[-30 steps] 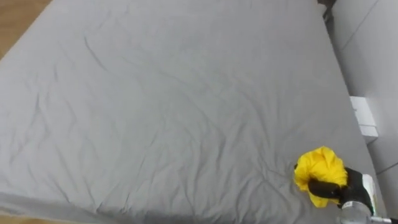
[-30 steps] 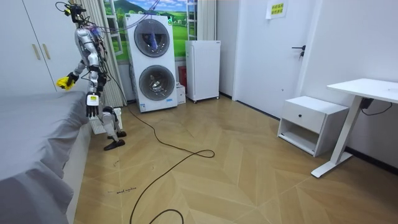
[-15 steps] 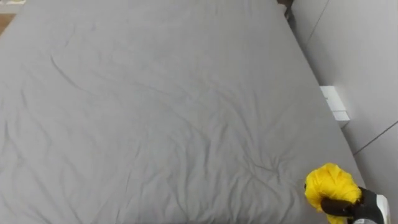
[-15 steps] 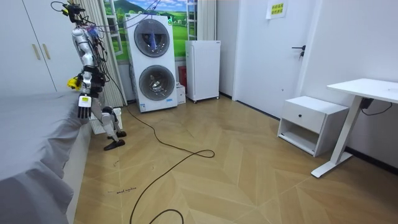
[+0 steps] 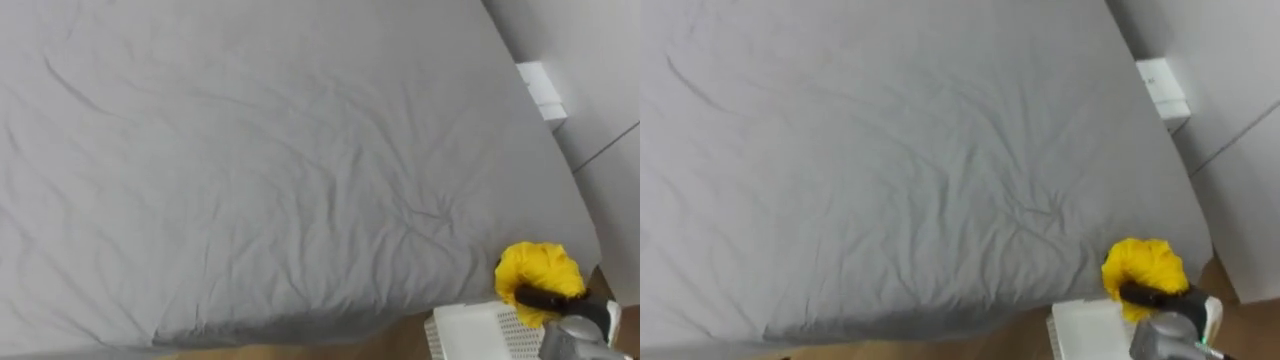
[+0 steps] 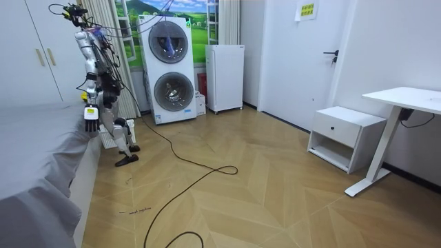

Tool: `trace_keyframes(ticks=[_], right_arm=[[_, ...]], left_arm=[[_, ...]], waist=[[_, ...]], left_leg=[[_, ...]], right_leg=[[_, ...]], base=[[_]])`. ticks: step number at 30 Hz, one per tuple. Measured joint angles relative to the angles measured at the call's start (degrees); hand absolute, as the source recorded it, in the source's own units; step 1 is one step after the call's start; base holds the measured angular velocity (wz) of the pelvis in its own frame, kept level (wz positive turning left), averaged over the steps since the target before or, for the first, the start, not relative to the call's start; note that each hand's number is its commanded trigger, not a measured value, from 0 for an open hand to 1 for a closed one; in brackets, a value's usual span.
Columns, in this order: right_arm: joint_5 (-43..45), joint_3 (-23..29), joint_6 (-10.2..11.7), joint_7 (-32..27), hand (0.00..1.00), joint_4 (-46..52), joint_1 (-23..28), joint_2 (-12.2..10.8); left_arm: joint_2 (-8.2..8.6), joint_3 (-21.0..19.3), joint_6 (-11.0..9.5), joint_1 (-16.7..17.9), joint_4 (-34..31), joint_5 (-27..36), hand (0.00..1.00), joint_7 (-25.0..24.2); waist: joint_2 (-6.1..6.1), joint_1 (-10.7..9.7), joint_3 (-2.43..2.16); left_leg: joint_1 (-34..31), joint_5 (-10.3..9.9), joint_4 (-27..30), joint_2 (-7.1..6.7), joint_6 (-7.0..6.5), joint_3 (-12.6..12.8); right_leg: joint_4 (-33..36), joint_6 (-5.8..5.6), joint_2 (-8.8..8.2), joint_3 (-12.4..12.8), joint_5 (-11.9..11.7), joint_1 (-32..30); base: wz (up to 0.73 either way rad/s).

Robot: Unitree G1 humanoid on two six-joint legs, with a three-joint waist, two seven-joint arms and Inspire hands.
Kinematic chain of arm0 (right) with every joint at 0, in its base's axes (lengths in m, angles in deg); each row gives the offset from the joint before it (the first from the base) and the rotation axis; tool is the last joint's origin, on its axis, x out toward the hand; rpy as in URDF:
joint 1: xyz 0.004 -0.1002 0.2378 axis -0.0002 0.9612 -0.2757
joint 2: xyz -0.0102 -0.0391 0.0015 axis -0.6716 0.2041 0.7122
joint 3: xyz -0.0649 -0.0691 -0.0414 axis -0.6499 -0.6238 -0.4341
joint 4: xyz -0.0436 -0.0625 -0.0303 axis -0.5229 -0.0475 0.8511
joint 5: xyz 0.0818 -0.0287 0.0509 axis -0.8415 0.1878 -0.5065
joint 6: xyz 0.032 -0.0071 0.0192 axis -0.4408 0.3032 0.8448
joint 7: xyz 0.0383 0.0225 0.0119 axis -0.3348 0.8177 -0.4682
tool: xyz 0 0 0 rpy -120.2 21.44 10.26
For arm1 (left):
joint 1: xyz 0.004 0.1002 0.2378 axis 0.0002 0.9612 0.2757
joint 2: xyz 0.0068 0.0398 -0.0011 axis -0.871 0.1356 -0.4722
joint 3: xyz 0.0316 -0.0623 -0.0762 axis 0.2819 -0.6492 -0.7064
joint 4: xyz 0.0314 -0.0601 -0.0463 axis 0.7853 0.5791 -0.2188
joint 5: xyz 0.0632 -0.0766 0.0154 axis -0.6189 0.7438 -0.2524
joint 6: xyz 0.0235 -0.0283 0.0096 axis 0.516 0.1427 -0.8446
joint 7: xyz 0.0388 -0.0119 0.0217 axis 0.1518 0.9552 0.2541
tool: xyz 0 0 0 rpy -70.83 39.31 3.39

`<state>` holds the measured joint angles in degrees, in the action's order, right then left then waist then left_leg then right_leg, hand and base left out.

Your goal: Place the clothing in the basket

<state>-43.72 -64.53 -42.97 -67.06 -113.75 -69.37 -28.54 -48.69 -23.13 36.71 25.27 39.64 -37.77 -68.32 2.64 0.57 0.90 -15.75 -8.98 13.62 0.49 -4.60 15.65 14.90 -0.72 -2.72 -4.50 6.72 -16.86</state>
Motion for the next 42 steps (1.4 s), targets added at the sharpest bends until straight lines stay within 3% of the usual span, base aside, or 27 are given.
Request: trace_keyframes(ticks=[6, 11, 16, 23, 24, 25, 26, 33, 42], right_arm=[[-3.7, 2.5, 0.08, -1.22, 1.0, -0.54, -2.77, 0.5], [-3.94, 2.96, 0.59, -1.24, 1.0, -0.58, -3.41, 1.37], [-3.48, 2.86, 1.44, -1.08, 1.0, -1.13, -4.6, 1.9], [-2.94, 2.97, 2.6, -1.24, 1.0, -2.33, -4.73, 2.68], [-2.91, 2.99, 2.57, -1.52, 0.96, -2.52, -4.75, 2.82], [-2.92, 2.96, 2.5, -1.93, 0.25, -2.92, -4.75, 3.02], [-2.92, 2.94, 2.37, -2.08, 0.0, -3.2, -4.73, 3.22], [-3.02, 1.63, 0.16, -3.81, 0.0, -4.91, -5.4, 4.06], [-2.81, 1.15, -1.33, -5.55, 0.0, -4.86, -5.53, 4.19]], left_arm=[[0.15, 2.18, 0.5, -2.68, 0.51, 1.91, 0.0, 0.09], [0.26, 3.01, 0.51, -4.43, 0.53, 3.93, 0.0, 0.45], [1.03, 6.45, 0.45, -5.4, 0.48, 5.7, 0.0, 0.18], [2.07, 9.16, 0.44, -5.54, 0.45, 7.08, 0.0, 0.18], [2.07, 9.19, 0.43, -5.54, 0.45, 7.37, 0.0, 0.18], [2.06, 9.55, 0.44, -5.55, 0.49, 7.41, 0.0, 0.2], [2.07, 9.94, 0.43, -5.55, 0.47, 7.45, 0.0, 0.2], [2.04, 12.42, 0.58, -5.69, 0.48, 8.66, 0.0, 0.1], [2.01, 12.42, 1.54, -5.71, 0.63, 10.86, 0.0, 0.56]], waist=[[1.16, -0.19, 0.22], [2.03, -0.18, 0.69], [2.96, -0.4, 1.14], [4.28, -0.61, 1.11], [4.3, -0.57, 1.11], [4.44, -0.51, 1.13], [4.57, -0.48, 1.13], [5.15, -0.17, 1.09], [5.24, -0.09, 1.14]], left_leg=[[-4.6, 0.36, 0.31, -0.29, -0.54, 1.12], [-7.73, 0.44, 0.97, -0.34, -0.69, 1.76], [-8.79, 0.52, 0.85, -0.32, -0.82, 2.72], [-9.67, 0.53, 0.76, -0.32, -0.84, 2.71], [-9.98, 0.55, 0.78, -0.34, -0.85, 2.73], [-10.12, 0.55, 0.81, -0.34, -0.86, 2.76], [-10.17, 0.55, 0.83, -0.34, -0.86, 2.76], [-11.7, 1.01, 0.89, -0.67, -1.18, 2.79], [-12.6, 1.52, 0.88, -1.31, -1.76, 2.72]], right_leg=[[2.04, -0.02, -0.69, -0.64, 0.0, -5.86], [3.19, -0.02, -0.98, -0.49, 0.0, -9.55], [3.9, -0.02, -1.12, -0.56, 0.0, -11.35], [4.36, 0.0, -1.3, -0.85, 0.0, -12.5], [4.95, 0.0, -1.41, -0.85, 0.01, -13.17], [4.92, 0.01, -1.63, -0.88, 0.01, -13.29], [4.92, 0.01, -1.65, -0.9, 0.01, -13.32], [5.73, 0.03, -2.09, -0.98, 0.04, -15.17], [6.93, -0.09, -3.15, -2.05, 0.13, -16.45]], base=[[-0.1], [-0.07], [-0.07], [-0.01], [-0.03], [0.0], [0.0], [0.0], [0.03]])
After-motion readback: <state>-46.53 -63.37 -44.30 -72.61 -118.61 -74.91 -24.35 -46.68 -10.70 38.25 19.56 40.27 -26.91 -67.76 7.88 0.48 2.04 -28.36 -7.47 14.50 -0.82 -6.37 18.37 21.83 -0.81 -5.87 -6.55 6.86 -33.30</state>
